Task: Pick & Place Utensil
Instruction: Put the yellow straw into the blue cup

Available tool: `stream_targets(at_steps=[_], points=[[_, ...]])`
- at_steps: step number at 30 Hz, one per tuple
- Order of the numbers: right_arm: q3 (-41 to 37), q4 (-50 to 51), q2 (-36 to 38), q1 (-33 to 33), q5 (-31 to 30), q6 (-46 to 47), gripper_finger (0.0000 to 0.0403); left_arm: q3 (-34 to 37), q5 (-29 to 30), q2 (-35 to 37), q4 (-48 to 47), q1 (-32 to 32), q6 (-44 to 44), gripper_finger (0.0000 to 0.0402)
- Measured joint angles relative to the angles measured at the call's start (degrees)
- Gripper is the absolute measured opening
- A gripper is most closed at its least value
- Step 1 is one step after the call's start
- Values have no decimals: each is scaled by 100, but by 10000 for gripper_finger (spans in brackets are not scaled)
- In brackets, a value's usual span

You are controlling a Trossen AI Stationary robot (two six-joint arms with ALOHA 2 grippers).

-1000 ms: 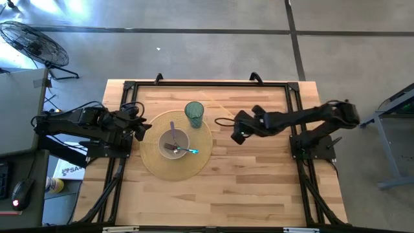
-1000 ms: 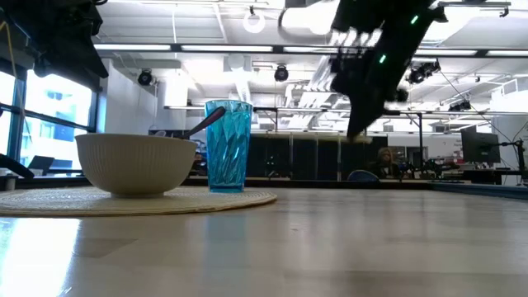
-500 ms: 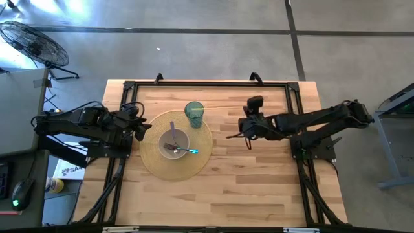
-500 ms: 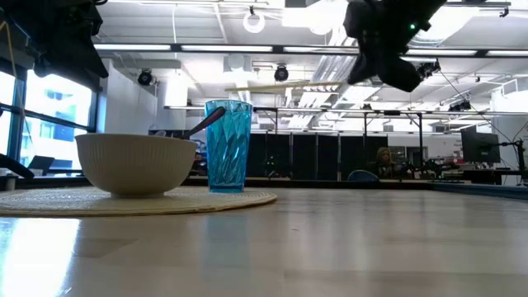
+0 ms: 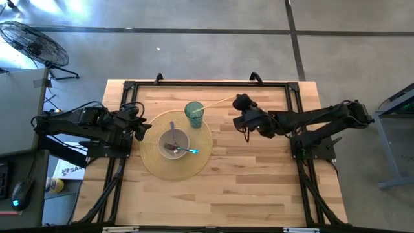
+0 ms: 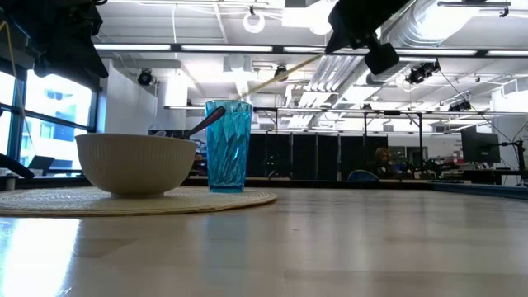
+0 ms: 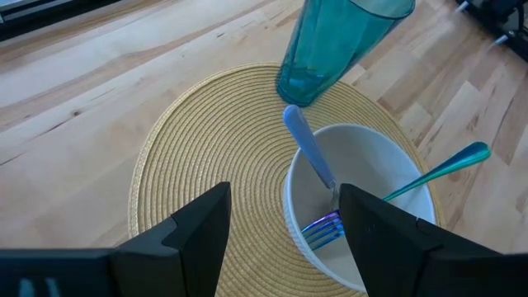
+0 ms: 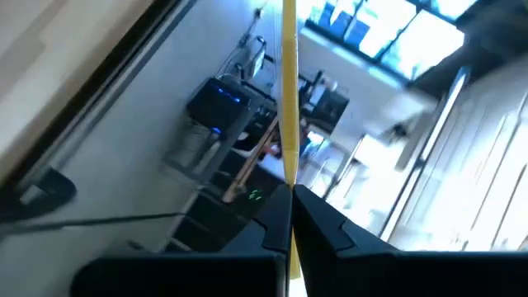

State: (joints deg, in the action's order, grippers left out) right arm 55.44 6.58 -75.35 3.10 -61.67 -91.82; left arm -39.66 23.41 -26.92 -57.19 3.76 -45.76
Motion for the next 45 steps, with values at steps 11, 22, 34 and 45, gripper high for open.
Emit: stream_targets(at_steps=[11,22,34,45], points=[[0,-531,-2,-323,1272,-1507,4,-1,1,1,2,0,1,223],[0,-1437,-2,-615,2263,-1422,8,-2,1,0,0,0,0,223],[0,-1452,-2,-969,3264,-858,9,-2,-1,0,0,1,0,223],[0,-1450,-2,-1037,3592,-1022,12,-2,-1,0,2,-1,0,223]])
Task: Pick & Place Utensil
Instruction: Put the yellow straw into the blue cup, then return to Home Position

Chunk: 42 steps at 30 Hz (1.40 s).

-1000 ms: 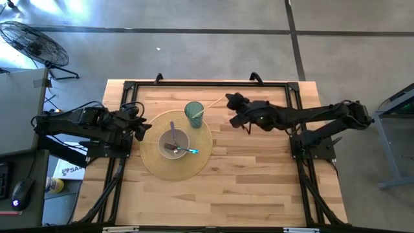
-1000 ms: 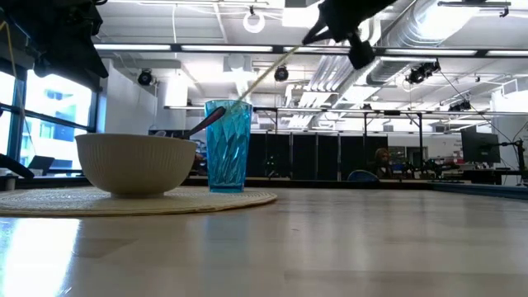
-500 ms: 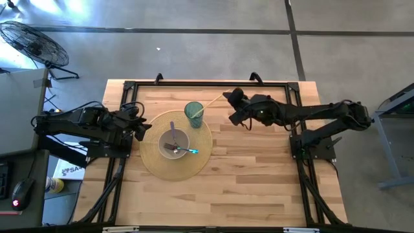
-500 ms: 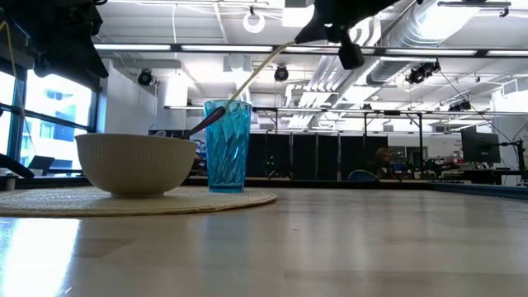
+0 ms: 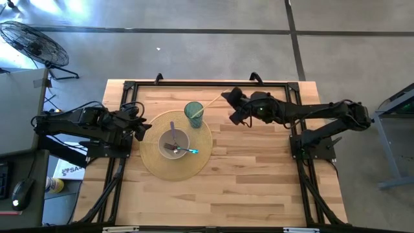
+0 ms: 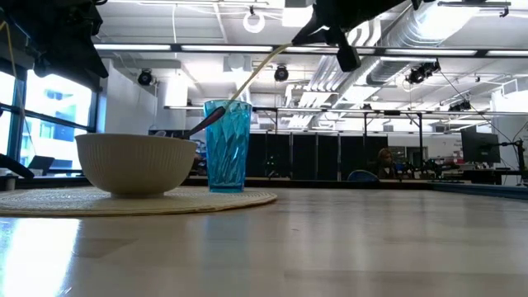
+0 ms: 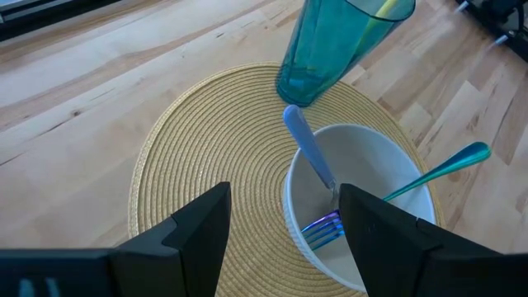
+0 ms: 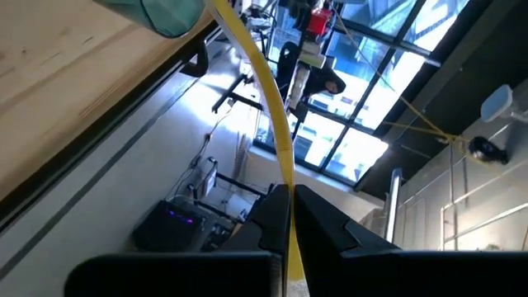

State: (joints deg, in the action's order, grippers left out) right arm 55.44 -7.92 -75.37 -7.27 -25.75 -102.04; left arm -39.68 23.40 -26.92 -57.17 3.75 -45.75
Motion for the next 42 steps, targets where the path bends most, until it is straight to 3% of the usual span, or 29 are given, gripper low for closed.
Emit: stream_targets(at_steps=[7,19,27,31,36,42], points=[[0,11,0,2,75,-54,24,0,1,0,0,0,0,223],[0,-16,0,-101,222,419,138,0,2,0,0,2,0,223],[0,-253,0,-101,183,773,168,0,2,0,0,1,0,223],[0,-439,0,-101,-76,1785,165,0,0,0,-2,2,0,223],[0,-408,38,-213,-339,3822,156,0,1,0,0,1,0,223],[0,276,388,-721,1104,6326,124,0,0,0,0,0,1,223]])
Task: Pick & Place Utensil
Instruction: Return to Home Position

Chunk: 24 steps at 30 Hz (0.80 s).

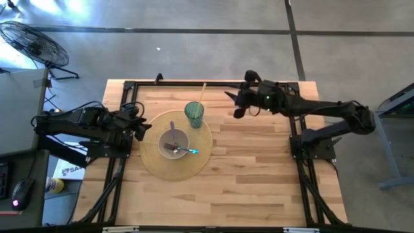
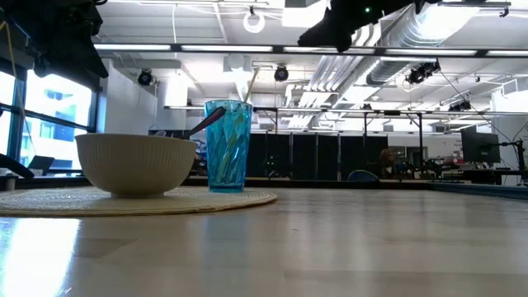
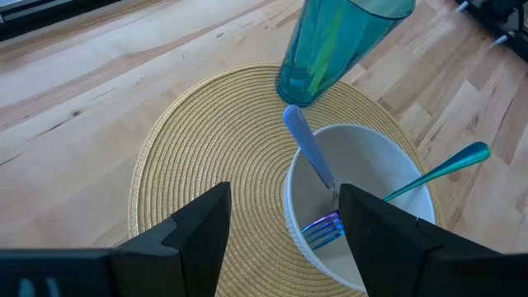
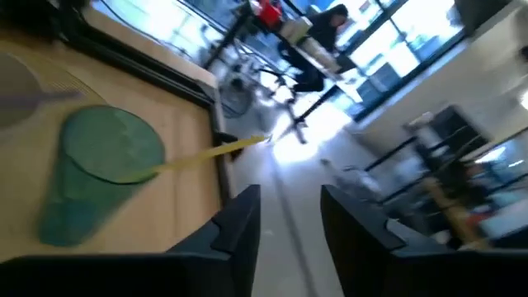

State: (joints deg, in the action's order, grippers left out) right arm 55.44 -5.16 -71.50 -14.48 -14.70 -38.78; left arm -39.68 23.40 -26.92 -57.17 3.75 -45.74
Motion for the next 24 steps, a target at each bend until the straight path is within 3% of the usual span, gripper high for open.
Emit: stream_targets(at_steps=[12,21,24], points=[[0,1537,1257,-336,1983,1641,7,0,1,0,-1,0,-2,223],[-16,1829,2233,-137,2759,2502,8,0,0,0,0,0,-1,223],[-504,873,2614,205,2826,2715,2,0,0,0,0,2,-2,223]])
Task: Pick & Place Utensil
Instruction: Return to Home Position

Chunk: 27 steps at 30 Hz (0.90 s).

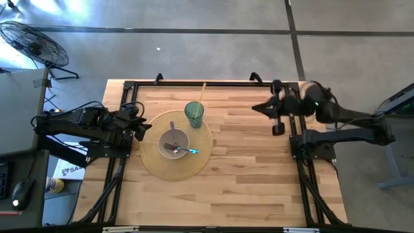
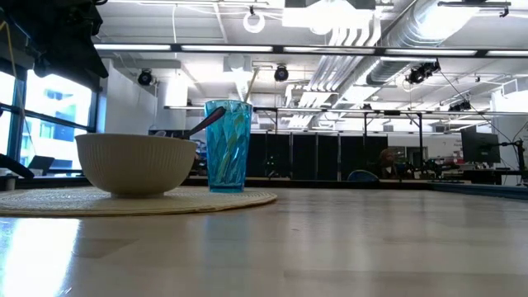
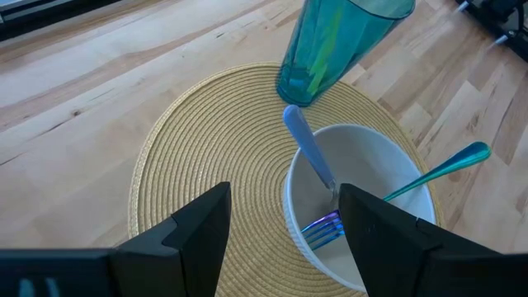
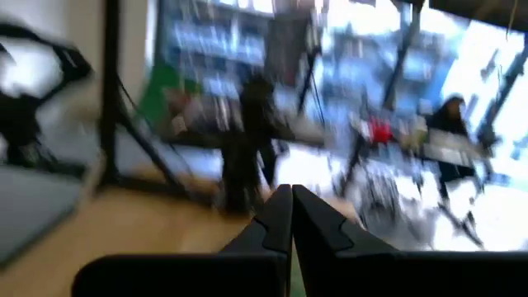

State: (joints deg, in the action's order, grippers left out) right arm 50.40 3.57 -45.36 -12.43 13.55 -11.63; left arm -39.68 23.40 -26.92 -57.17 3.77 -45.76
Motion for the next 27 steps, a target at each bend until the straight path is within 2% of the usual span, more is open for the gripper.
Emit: stream_targets(at_steps=[4,8,13,18,22,27], points=[[-1156,-1696,662,322,-21,421,7,0,0,2,-2,0,0,223],[-2003,-2145,1457,457,-334,1033,2,0,1,2,0,-1,0,223],[-2417,-1662,2701,464,-438,1478,6,0,0,0,0,0,0,223],[-2582,-777,3716,468,-38,1614,10,0,0,2,0,-1,0,223],[-2591,82,4182,472,-19,1337,6,0,2,2,0,-2,1,223],[-2600,1327,4260,470,-288,1452,1,0,0,0,0,-1,0,223]])
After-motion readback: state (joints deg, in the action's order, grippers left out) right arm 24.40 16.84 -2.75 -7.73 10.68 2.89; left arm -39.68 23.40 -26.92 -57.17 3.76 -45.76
